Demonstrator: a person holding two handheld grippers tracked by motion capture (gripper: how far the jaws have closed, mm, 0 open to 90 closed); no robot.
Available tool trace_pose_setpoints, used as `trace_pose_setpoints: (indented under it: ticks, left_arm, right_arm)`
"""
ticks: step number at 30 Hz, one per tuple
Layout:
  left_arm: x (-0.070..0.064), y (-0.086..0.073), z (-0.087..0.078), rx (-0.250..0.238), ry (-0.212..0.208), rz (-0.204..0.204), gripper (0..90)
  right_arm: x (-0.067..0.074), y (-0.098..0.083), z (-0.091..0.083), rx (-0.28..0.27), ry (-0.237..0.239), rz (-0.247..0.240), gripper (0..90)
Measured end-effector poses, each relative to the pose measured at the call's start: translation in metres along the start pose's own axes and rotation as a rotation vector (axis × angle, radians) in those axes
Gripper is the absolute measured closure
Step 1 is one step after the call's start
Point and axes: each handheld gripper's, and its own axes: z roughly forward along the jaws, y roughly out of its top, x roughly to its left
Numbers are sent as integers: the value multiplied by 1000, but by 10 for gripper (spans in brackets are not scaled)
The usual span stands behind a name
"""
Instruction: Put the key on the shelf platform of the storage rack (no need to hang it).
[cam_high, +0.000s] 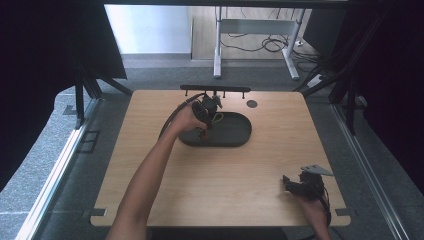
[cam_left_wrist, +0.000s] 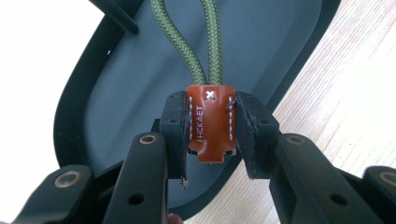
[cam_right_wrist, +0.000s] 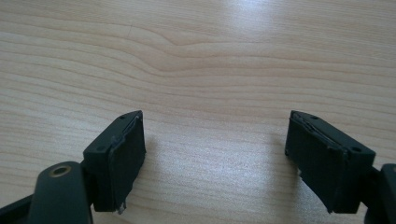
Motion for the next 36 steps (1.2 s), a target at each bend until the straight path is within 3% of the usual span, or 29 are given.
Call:
trace_pose_setpoints:
  ticks: [6,8,17,23,30,36]
  left_arm:
    - [0,-4,8,9,2,-13,618]
    - [-2,-5,9,15,8,-12,564]
    - [-6,-18,-7,-22,29,-39,418]
    - [-14,-35,-21,-80,13,-40,383]
    - [-28,-53,-23,-106,11,-29,356]
    - [-45,-84,-23,-180,-47,-54,352]
  right_arm:
    - [0,0,0,-1,0,0,205]
    - [0,0,0,-1,-1,0,205]
    - [0,0,0,0,-2,0,205]
    - [0,0,0,0,-1,0,205]
    - [0,0,0,0,-2,0,205]
    - [0,0,0,-1,-3,0,205]
